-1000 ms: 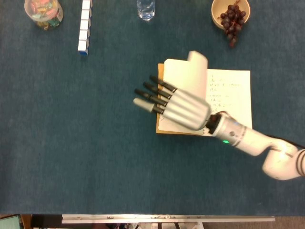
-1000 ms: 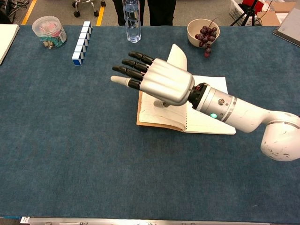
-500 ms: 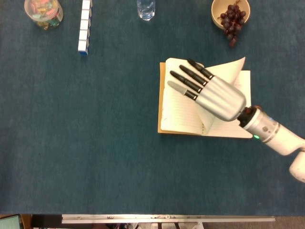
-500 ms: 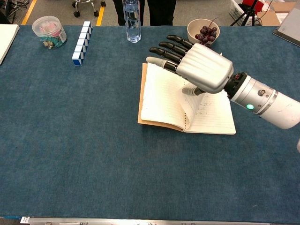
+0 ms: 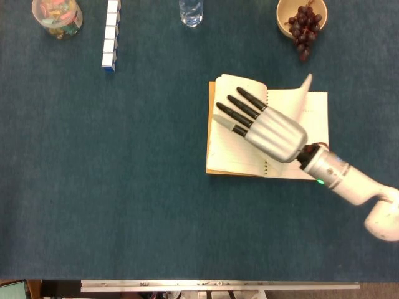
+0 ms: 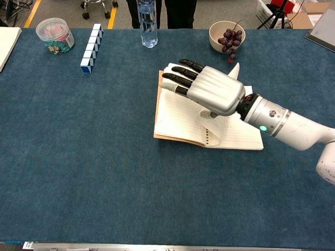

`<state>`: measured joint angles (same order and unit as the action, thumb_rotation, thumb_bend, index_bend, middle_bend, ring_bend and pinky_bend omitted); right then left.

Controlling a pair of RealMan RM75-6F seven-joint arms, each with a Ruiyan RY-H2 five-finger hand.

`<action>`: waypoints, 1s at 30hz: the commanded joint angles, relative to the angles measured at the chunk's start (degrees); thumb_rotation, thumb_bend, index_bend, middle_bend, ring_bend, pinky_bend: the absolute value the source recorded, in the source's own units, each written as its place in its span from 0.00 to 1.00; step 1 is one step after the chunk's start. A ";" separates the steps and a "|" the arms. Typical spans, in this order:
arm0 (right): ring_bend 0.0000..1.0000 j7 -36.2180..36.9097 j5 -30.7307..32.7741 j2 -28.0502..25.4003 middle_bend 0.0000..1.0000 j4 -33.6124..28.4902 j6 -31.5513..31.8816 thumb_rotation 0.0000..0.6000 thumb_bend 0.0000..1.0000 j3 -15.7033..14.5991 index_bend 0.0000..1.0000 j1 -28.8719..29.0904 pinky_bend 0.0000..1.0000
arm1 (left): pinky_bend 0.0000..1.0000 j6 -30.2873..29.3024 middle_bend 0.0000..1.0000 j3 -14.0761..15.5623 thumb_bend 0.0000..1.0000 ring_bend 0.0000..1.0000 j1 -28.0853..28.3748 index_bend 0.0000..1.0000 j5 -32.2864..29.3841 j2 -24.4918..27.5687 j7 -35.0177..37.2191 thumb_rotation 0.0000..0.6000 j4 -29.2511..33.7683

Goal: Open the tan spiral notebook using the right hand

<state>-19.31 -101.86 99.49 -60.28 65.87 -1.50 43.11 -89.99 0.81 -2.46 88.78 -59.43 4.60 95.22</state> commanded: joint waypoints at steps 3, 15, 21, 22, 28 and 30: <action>0.00 -2.00 0.24 2.73 0.06 1.15 -2.61 1.00 0.09 0.70 0.00 1.89 0.01 | 0.17 -0.14 0.28 0.10 0.51 0.17 -0.15 0.32 0.01 -0.05 0.20 1.00 -0.19; 0.00 -4.54 1.64 4.89 0.06 2.60 -5.62 1.00 0.09 0.79 0.00 2.73 0.01 | 0.17 -0.56 0.28 0.20 0.51 0.17 -0.50 0.32 -0.01 0.03 1.05 1.00 -0.79; 0.00 -3.21 1.30 3.13 0.06 0.10 -2.80 1.00 0.09 1.03 0.00 2.16 0.01 | 0.17 -0.96 0.28 0.20 0.51 0.17 -0.78 0.32 -0.08 0.29 1.44 1.00 -0.93; 0.00 -2.96 1.12 2.24 0.06 -1.00 -1.87 1.00 0.09 1.12 0.00 1.95 0.01 | 0.17 -1.01 0.28 0.17 0.51 0.17 -0.81 0.32 -0.16 0.35 1.45 1.00 -0.96; 0.00 -3.52 0.50 -5.57 0.07 -9.57 3.12 1.00 0.09 1.49 0.00 -0.12 0.01 | 0.17 -1.12 0.28 0.12 0.51 0.17 -0.77 0.32 0.08 0.38 1.46 1.00 -0.94; 0.00 -3.54 0.79 -8.38 0.07 -12.14 4.73 1.00 0.09 1.86 0.00 -1.09 0.01 | 0.17 -1.07 0.28 0.15 0.51 0.17 -0.74 0.32 0.16 0.32 1.41 1.00 -0.87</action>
<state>-22.82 -101.11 93.98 -69.60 68.47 -0.07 43.32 -91.08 0.94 -3.21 88.91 -59.08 6.02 94.34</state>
